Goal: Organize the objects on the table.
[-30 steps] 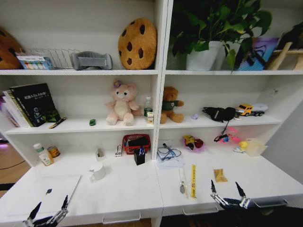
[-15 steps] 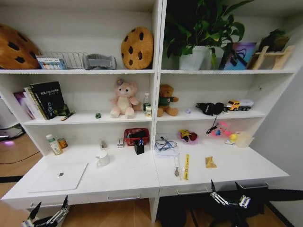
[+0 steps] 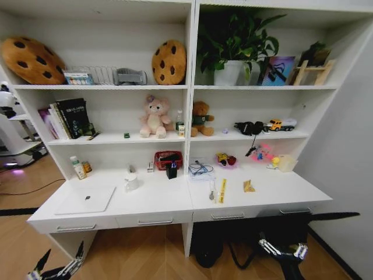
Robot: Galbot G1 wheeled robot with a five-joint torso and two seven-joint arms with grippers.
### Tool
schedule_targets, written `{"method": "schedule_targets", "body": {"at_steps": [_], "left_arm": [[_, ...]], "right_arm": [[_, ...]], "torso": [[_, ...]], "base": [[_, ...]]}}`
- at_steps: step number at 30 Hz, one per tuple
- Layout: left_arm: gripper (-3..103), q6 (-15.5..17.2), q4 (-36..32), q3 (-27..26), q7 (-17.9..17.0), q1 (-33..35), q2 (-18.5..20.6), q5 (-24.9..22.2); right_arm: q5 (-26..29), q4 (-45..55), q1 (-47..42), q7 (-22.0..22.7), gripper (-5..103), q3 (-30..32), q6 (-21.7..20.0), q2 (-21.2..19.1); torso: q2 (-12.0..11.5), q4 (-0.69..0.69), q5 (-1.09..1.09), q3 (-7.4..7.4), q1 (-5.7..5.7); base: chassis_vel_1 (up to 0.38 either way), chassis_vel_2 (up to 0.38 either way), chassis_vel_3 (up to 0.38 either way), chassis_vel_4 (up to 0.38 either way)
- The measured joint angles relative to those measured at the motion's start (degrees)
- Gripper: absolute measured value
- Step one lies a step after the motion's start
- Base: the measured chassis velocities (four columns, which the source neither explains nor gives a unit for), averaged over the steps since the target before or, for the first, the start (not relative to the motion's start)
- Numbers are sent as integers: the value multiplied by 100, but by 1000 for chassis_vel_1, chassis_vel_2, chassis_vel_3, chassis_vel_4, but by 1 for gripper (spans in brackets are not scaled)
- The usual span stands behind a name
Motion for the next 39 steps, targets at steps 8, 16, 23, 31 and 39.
{"method": "schedule_targets", "body": {"at_steps": [8,16,23,31,39], "left_arm": [[100,0,0,0,0,0,0,0],[100,0,0,0,0,0,0,0],[100,0,0,0,0,0,0,0],[100,0,0,0,0,0,0,0],[100,1,0,0,0,0,0,0]], "right_arm": [[-25,19,-13,-2,100,-15,0,12],[-89,-32,-26,-6,100,-40,115,72],[-137,-165,-24,-123,100,-50,364,186],[-51,-184,-61,-247,100,-39,378,246],[-27,-195,-102,-249,100,-42,347,226]], "torso": [[1,1,-4,-1,-1],[0,0,0,0,0],[1,0,-1,0,-1],[-1,0,-1,1,4],[0,0,0,1,1]], "base": [[169,-172,-174,180],[144,-149,-153,152],[55,-49,-60,51],[-9,14,8,-7],[8,7,-7,-4]]}}
